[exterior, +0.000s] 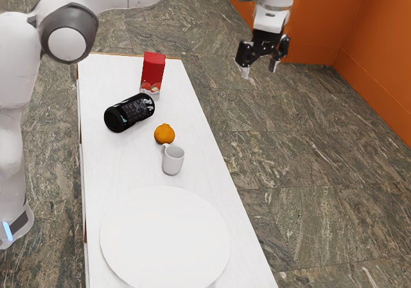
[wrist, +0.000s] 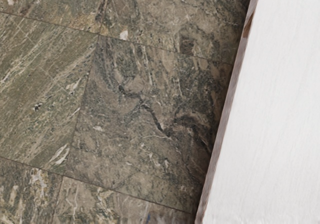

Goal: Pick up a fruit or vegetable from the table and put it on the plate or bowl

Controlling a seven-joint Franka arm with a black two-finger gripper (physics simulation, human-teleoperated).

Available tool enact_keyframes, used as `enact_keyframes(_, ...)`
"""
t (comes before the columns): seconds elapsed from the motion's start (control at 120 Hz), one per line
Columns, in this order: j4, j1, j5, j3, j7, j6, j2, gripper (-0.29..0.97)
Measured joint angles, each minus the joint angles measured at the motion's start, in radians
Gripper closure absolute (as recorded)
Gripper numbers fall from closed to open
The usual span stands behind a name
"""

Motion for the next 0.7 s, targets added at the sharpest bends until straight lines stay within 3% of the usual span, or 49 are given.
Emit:
enact_keyframes(0.075, -0.005, 0.078, 0.012, 0.004, 0.014, 0.027, 0.086, 0.00)
enact_keyframes(0.183, -0.006, 0.097, 0.018, 0.003, 0.032, 0.076, 0.173, 0.00)
enact_keyframes(0.483, -0.005, 0.099, 0.022, 0.002, 0.066, 0.176, 0.297, 0.00)
enact_keyframes(0.7, -0.006, 0.171, 0.029, 0.004, 0.084, 0.227, 0.346, 0.00)
